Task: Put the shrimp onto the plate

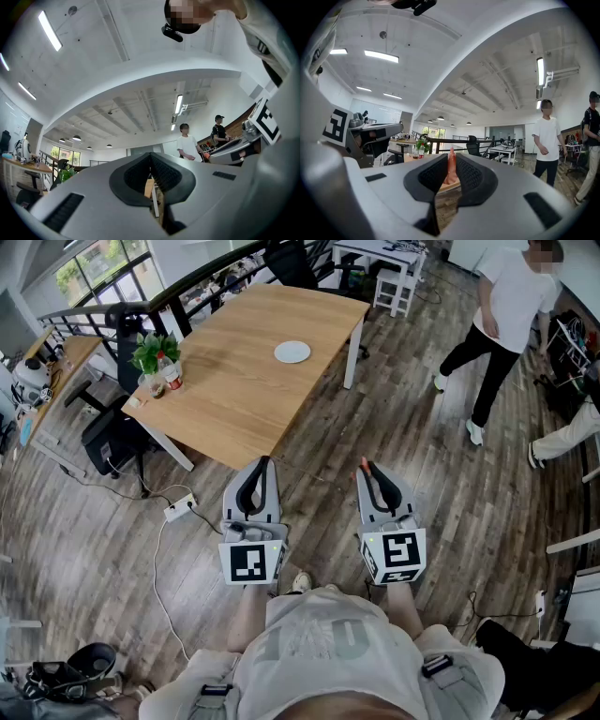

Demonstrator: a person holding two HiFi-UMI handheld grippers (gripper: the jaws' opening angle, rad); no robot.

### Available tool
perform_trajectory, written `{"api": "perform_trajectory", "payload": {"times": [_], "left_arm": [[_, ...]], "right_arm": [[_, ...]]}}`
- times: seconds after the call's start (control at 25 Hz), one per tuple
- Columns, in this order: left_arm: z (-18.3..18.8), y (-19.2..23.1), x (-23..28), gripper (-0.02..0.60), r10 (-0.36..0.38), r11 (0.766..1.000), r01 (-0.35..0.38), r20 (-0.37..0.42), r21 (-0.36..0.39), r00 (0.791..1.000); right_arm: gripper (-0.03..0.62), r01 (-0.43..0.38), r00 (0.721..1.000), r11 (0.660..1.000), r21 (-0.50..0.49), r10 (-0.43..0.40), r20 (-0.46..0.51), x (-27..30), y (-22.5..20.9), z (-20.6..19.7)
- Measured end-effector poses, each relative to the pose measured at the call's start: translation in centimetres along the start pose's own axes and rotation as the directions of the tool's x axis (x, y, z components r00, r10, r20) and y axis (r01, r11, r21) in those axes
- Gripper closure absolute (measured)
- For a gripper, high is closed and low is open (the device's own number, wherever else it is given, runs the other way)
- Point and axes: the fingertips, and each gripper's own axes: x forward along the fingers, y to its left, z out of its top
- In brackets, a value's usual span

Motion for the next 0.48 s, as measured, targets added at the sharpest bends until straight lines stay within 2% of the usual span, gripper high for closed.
{"api": "perform_trajectory", "payload": {"times": [0.48], "left_arm": [[0.0, 1.0, 0.1, 0.571, -0.015, 1.000, 0.015, 0.011, 0.002, 1.000]], "right_arm": [[0.531, 0.014, 1.000, 1.000, 0.005, -0.014, 0.000, 0.6, 0.8, 0.3]]}}
